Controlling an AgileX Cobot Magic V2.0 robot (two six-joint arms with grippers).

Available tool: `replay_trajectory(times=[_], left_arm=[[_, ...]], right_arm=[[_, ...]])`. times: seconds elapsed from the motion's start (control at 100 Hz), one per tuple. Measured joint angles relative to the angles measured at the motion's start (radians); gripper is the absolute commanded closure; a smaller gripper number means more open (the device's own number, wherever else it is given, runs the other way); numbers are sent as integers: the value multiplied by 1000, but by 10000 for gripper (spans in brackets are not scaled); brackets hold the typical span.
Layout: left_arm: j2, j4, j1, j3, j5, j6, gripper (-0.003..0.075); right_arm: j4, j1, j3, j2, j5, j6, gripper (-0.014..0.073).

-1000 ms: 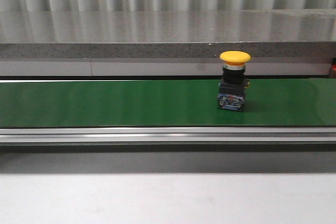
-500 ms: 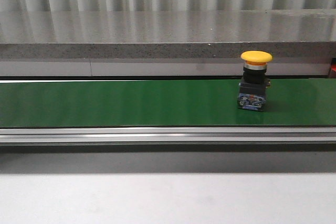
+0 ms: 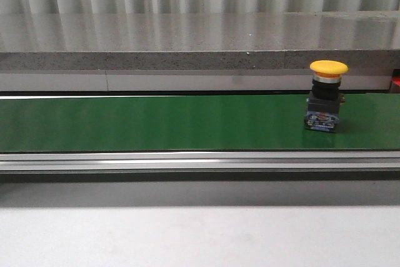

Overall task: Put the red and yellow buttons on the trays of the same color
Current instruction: 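Move the right gripper over the belt end and grasp the yellow button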

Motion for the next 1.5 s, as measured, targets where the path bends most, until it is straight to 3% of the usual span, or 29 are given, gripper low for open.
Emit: replay_trajectory(times=[0.43, 0.63, 0.98, 1.5], left_arm=[[0, 0, 0, 0, 0, 0, 740], [0, 0, 0, 0, 0, 0, 740], [0, 0, 0, 0, 0, 0, 740], [0, 0, 0, 0, 0, 0, 740]], right_arm=[[5, 141, 554, -421, -10, -15, 125], [5, 203, 733, -507, -20, -30, 125], [5, 366, 838, -509, -92, -103, 125], [43, 379, 851, -368, -213, -134, 125]])
